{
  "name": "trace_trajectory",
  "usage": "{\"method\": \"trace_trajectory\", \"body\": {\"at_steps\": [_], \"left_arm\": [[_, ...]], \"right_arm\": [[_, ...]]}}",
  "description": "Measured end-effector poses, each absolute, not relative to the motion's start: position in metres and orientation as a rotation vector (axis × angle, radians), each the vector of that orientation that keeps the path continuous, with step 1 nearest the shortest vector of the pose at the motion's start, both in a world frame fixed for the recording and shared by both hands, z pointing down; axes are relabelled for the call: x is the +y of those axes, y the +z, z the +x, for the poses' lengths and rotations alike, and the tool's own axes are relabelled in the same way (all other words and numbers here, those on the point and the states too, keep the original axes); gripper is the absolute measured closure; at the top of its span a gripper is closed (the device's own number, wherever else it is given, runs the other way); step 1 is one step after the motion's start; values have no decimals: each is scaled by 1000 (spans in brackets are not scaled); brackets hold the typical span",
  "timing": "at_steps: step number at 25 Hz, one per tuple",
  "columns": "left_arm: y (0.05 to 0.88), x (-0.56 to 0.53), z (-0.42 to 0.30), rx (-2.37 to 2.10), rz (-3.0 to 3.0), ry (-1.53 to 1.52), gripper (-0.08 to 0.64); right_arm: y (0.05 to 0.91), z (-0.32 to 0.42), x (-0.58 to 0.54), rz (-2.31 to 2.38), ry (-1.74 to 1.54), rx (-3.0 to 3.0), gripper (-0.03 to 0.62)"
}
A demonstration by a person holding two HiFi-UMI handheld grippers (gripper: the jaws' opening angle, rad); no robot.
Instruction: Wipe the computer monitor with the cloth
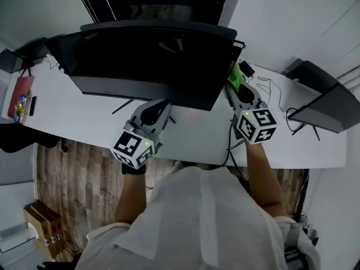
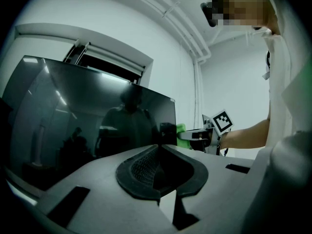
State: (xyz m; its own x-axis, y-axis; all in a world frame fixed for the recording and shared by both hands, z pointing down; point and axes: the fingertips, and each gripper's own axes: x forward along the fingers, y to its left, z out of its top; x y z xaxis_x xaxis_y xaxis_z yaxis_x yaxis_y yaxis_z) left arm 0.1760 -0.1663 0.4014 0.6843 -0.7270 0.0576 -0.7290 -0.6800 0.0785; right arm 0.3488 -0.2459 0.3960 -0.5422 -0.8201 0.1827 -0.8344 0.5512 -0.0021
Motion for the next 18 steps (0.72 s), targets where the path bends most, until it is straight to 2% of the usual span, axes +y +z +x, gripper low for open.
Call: {"method": "trace_trajectory", "body": {"at_steps": [18], "left_arm": [[426, -166, 172, -1203, 2758, 66, 531]], "right_arm": [[460, 347, -237, 1331, 190, -2576, 522]]}}
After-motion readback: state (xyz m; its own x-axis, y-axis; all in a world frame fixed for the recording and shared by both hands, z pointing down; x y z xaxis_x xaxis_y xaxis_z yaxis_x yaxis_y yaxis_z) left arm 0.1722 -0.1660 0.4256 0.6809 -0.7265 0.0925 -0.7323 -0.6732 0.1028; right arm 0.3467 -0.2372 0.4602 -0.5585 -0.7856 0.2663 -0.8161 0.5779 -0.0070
